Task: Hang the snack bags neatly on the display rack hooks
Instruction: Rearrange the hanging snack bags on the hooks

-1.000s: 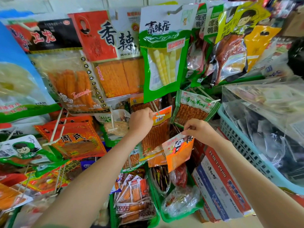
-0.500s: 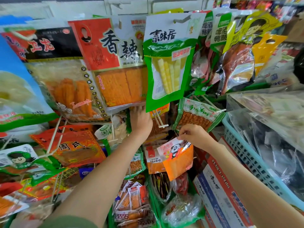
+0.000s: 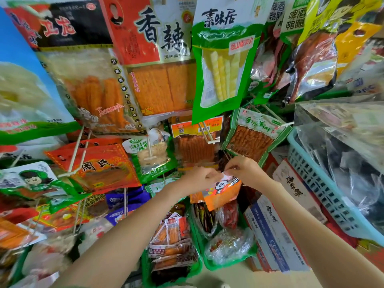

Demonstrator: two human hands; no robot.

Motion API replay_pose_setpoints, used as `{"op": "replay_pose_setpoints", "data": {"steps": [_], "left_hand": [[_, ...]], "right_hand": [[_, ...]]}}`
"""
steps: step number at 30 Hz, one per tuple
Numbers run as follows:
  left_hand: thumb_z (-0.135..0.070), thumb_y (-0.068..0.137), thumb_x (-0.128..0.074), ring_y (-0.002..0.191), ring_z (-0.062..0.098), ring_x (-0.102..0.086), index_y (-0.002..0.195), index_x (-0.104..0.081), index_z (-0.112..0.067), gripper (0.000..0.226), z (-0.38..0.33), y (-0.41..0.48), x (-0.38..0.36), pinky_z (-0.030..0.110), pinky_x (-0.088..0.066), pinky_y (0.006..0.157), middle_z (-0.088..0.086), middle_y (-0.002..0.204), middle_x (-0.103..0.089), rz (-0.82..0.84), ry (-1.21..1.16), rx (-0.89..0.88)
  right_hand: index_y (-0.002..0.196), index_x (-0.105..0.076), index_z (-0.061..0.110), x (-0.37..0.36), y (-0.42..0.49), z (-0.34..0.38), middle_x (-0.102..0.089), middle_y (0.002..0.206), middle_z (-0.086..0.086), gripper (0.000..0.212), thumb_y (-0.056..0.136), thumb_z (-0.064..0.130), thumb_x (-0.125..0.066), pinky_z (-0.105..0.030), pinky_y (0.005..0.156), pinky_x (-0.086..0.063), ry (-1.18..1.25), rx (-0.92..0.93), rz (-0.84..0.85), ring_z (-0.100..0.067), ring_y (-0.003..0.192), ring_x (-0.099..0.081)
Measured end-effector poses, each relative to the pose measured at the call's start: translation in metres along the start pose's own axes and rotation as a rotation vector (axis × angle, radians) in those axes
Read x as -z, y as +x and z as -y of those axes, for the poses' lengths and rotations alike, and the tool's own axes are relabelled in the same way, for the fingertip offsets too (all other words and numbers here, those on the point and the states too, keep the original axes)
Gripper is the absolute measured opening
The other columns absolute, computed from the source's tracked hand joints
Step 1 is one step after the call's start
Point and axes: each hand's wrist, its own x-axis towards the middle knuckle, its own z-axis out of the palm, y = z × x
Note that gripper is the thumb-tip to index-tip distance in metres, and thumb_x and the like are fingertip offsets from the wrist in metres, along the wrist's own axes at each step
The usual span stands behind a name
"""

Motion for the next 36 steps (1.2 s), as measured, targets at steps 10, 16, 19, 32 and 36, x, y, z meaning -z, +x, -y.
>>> {"op": "replay_pose_setpoints", "data": {"steps": [10,16,19,32,36], "left_hand": [[-0.013,0.098,-0.042,0.059,0.028,-0.055,0.094,-0.062,-0.012,0.021,0.018,-0.019,-0.049,0.028,-0.026,0.048,0.014,0.073,-0.063,-0.162,0.248,-0.116],[-0.006,0.094,-0.042,0.089,0.03,-0.06,0.117,-0.059,-0.017,0.03,0.011,-0.024,-0.055,0.033,-0.045,0.065,0.012,0.1,-0.067,-0.176,0.429,-0.062],[-0.007,0.095,-0.043,0.088,0.03,-0.06,0.116,-0.059,-0.015,0.028,0.013,-0.039,-0.062,0.034,-0.044,0.065,0.012,0.101,-0.065,-0.164,0.44,-0.019],[-0.015,0.09,-0.046,0.081,0.03,-0.062,0.089,-0.06,-0.022,0.016,0.142,-0.098,-0.172,0.035,-0.045,0.065,0.011,0.085,-0.065,-0.231,0.222,0.348],[-0.021,0.094,-0.046,0.089,0.029,-0.062,0.098,-0.061,-0.019,0.017,0.195,-0.116,-0.218,0.033,-0.04,0.063,0.009,0.094,-0.066,-0.152,0.223,0.422]], "right_hand": [[0.117,-0.058,0.018,-0.037,-0.052,-0.001,-0.061,0.101,0.001,0.026,0.091,0.015,-0.055,-0.031,0.072,-0.049,0.145,-0.142,-0.209,-0.018,0.079,-0.059],[0.123,-0.047,0.018,0.013,-0.045,-0.011,-0.055,0.111,0.002,0.033,0.092,0.011,-0.052,-0.032,0.074,-0.048,0.13,-0.152,-0.59,-0.015,0.084,-0.053],[0.117,-0.055,0.02,0.021,-0.042,-0.017,-0.059,0.109,0.002,0.025,0.093,0.019,-0.053,-0.024,0.068,-0.044,0.201,-0.195,-0.411,-0.011,0.079,-0.052],[0.122,-0.053,0.014,-0.223,-0.052,-0.041,-0.06,0.122,-0.012,0.034,0.099,0.03,-0.034,-0.039,0.088,-0.044,-0.569,0.294,0.623,-0.03,0.112,-0.056],[0.117,-0.054,0.012,-0.295,-0.065,-0.056,-0.06,0.119,-0.014,0.031,0.099,0.028,-0.035,-0.038,0.082,-0.043,-0.534,0.344,0.717,-0.03,0.109,-0.056]]}}
